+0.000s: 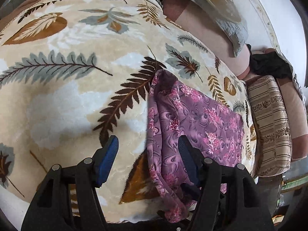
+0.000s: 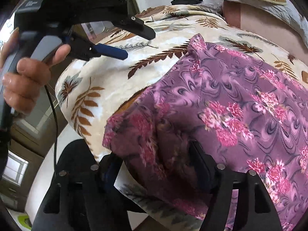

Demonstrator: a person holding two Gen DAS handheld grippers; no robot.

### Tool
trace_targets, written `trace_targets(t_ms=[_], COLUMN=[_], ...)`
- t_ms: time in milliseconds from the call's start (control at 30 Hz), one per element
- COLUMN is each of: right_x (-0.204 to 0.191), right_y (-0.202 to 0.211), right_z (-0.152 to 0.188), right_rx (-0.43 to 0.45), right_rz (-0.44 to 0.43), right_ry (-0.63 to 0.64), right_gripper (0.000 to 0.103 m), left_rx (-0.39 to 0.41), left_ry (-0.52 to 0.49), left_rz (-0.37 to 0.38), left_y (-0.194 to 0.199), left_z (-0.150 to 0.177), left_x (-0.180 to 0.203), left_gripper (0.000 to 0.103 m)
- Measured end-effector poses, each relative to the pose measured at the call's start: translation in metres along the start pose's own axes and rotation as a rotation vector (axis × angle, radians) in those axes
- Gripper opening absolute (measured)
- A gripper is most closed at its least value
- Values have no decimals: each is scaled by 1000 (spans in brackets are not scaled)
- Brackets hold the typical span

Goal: Fold small clothes

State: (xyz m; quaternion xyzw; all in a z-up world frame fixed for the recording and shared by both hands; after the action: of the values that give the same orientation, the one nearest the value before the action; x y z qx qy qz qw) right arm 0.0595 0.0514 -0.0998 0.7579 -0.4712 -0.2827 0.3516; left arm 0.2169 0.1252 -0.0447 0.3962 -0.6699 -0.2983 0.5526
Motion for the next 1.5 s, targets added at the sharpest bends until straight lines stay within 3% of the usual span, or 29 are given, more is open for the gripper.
trace_targets(t_ms=[100,267,333,400,467,600,633,767,800,833,867,900,933,1233,1500], right_x=[-9,-11,-15,-15,-10,-6,-8,-10,-8,-7,-8,-5,-2,53,152], right_y=[-1,-13,-13,-9,-6,1,5,24,28,32,36,41,46,119,186], right_z=[4,6,7,6,4,1,1,-3,-4,-4,-3,-3,-3,3,54], right_rx=[-6,14,36,53,55,71,87,149,161,170,180,190,203,347,419], right_rz=[62,227,258,292,322,303,313,336,336,338,342,343,341,328,393], right_ry=[104,217,258,283,284,261,272,279,276,273,269,263,251,74,-266], right_gripper=[72,72,62,32,17,13,13,11,11,11,11,11,11,11,10], left_rx=[-12,-109,-148,-184,-212,-295,-308,-331,-332,-324,-318,-307,-298,-205,-201], left_ry=[3,10,12,23,29,55,40,-35,-41,-53,-62,-76,-85,-191,-371], left_rz=[0,7,38,66,74,67,55,28,47,54,49,38,30,72,107], left_y=[-2,-26,-36,-48,-61,-88,-92,-95,-94,-92,-91,-89,-86,-58,-87], left_z=[2,7,6,2,-4,-4,-2,5,6,7,7,6,5,9,47], left_x=[-3,-1,6,15,23,36,41,62,68,75,79,85,89,177,301], left_gripper=[67,72,72,72,75,78,83,83,76,56,43,20,12,11,9])
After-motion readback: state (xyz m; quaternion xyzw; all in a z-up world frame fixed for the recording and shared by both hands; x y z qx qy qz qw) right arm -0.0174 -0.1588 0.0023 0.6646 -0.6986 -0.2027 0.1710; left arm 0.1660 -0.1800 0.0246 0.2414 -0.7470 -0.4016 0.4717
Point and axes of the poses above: each gripper's, at about its wrist camera, not at the fingertips, and y roughly against the way its jaws point, x to its right, z to its underside, the point moved 7 cm from there along -y, roughly the way its jaws point, and after that the axes turned 9 degrees about y, right-handed, at the moved point
